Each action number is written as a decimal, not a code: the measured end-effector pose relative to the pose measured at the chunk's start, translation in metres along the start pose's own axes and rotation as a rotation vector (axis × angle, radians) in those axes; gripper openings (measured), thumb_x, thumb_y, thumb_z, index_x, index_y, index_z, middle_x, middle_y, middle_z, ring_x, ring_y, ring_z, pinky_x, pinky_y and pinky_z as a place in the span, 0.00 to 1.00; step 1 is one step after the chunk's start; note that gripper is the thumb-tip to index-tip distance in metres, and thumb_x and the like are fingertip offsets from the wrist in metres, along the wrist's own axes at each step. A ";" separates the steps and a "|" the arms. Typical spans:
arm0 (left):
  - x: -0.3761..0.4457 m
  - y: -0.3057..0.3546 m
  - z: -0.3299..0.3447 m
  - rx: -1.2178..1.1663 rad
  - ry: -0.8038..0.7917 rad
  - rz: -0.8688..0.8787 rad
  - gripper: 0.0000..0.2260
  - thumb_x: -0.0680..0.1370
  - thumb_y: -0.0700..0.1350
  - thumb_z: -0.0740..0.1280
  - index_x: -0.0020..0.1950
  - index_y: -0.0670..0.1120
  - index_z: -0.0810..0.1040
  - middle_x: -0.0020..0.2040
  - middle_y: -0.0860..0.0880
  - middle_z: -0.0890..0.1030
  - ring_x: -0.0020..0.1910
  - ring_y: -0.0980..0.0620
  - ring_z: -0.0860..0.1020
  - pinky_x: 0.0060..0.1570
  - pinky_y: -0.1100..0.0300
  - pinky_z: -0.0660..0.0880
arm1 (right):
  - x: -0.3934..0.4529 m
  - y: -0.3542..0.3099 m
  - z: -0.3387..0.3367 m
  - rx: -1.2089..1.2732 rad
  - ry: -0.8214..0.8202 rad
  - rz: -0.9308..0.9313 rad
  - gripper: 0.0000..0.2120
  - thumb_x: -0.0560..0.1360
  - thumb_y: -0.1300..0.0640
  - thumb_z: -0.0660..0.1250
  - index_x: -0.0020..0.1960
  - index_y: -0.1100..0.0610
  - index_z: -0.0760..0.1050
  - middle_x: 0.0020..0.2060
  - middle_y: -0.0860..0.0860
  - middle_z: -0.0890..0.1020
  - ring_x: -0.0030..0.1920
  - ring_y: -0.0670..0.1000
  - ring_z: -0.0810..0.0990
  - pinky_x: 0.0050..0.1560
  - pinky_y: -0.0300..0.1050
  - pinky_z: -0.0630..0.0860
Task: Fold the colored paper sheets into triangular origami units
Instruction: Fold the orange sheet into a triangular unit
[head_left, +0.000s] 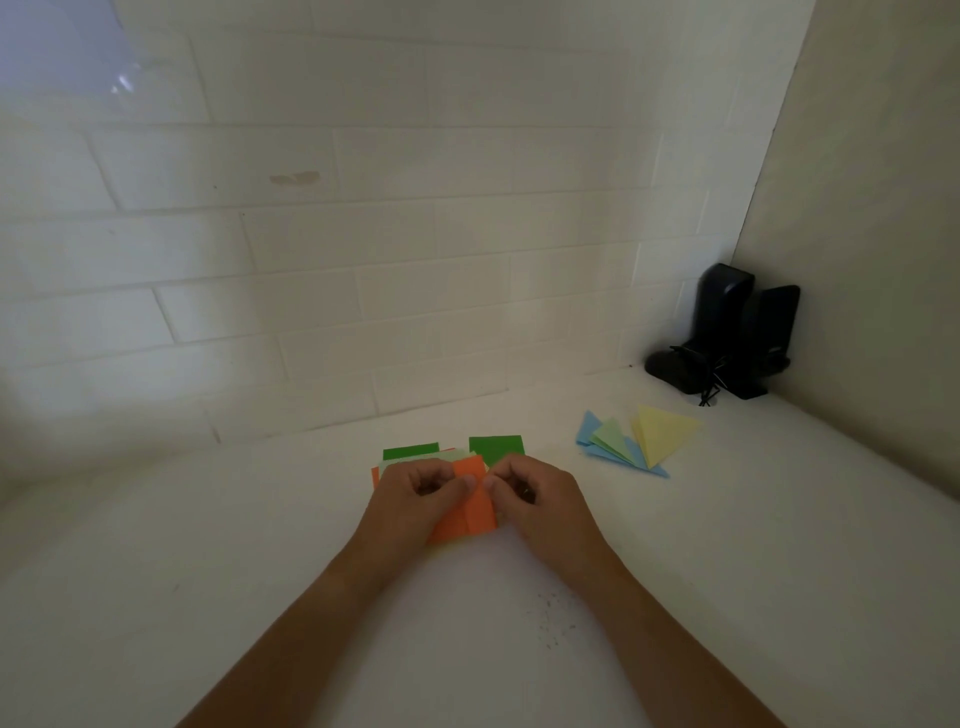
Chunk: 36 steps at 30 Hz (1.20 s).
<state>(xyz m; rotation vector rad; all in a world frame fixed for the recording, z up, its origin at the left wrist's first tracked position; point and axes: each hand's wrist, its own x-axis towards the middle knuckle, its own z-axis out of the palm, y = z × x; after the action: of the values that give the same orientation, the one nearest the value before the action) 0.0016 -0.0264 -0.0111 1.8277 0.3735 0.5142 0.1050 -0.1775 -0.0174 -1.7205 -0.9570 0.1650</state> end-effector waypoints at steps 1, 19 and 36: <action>0.000 0.000 0.000 0.022 0.000 0.002 0.14 0.80 0.43 0.73 0.34 0.47 0.79 0.29 0.56 0.73 0.30 0.59 0.68 0.33 0.66 0.64 | 0.000 0.000 0.000 -0.004 0.002 0.001 0.08 0.80 0.60 0.69 0.42 0.54 0.79 0.32 0.46 0.79 0.33 0.41 0.73 0.37 0.33 0.69; -0.001 0.001 0.000 0.033 -0.048 0.055 0.15 0.77 0.54 0.72 0.44 0.42 0.84 0.37 0.42 0.82 0.37 0.54 0.76 0.40 0.57 0.70 | 0.000 -0.002 0.002 -0.025 -0.033 -0.002 0.07 0.79 0.61 0.68 0.43 0.54 0.80 0.33 0.48 0.79 0.34 0.41 0.73 0.37 0.33 0.69; 0.004 0.000 -0.007 -0.049 0.159 0.022 0.19 0.80 0.42 0.72 0.35 0.35 0.70 0.30 0.48 0.70 0.31 0.54 0.68 0.31 0.66 0.65 | -0.002 -0.004 0.003 -0.066 -0.112 0.028 0.06 0.78 0.60 0.68 0.42 0.56 0.79 0.31 0.44 0.76 0.31 0.40 0.71 0.35 0.33 0.68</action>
<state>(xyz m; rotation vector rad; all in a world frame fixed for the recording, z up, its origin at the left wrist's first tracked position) 0.0013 -0.0190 -0.0090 1.7508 0.4456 0.6808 0.1003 -0.1766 -0.0154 -1.8012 -1.0306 0.2524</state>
